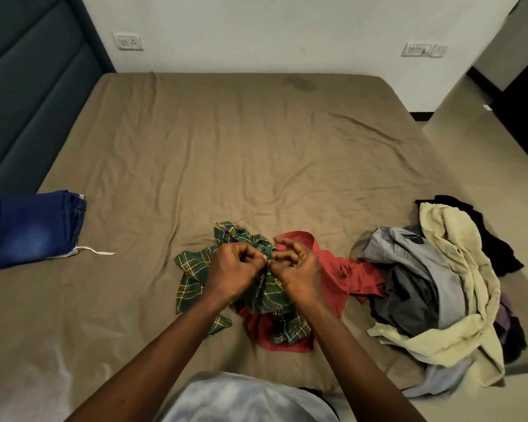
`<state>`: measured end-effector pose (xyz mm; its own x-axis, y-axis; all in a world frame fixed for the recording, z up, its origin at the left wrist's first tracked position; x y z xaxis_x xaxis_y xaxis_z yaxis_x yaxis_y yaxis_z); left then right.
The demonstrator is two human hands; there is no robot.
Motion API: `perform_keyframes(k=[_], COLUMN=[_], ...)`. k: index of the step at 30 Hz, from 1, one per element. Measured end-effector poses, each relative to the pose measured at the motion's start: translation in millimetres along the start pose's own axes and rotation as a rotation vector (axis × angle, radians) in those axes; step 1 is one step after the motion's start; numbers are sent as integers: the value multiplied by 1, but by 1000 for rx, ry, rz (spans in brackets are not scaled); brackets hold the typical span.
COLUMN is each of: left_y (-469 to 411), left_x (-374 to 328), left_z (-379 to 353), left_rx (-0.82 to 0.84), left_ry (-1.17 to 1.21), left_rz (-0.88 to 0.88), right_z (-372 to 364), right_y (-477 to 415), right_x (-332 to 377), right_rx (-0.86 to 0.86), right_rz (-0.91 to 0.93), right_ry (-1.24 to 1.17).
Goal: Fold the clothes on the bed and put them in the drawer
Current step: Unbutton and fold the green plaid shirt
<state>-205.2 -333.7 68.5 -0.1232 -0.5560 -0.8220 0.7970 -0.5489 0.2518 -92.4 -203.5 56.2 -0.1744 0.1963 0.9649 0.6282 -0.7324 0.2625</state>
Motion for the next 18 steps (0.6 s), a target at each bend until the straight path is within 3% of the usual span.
perform_keyframes(k=[3,7,18], left_y=[6,9,2], left_x=[-3,1,2], left_z=[3,-1,-19], left_rx=[-90,-119,202], left_ry=[-46,-10,199], left_rz=[4,46,102], right_z=[-1,-1,4], right_y=[7,12,-1], right_x=[10,8,15], right_rx=[-27,-48,66], right_rz=[81,89,138], right_ry=[111,10,190])
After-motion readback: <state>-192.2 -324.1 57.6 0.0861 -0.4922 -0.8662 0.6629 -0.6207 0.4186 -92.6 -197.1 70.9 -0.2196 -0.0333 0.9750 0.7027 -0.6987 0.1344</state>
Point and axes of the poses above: each hand's wrist, its own y-axis away from the middle knuckle, its own z-axis out of the back of the hand, x = y × z, the point moved 9 cm from there along -y, towards the middle knuckle, and after that the axes turned 9 degrees about -y, right-handed, at the moved point
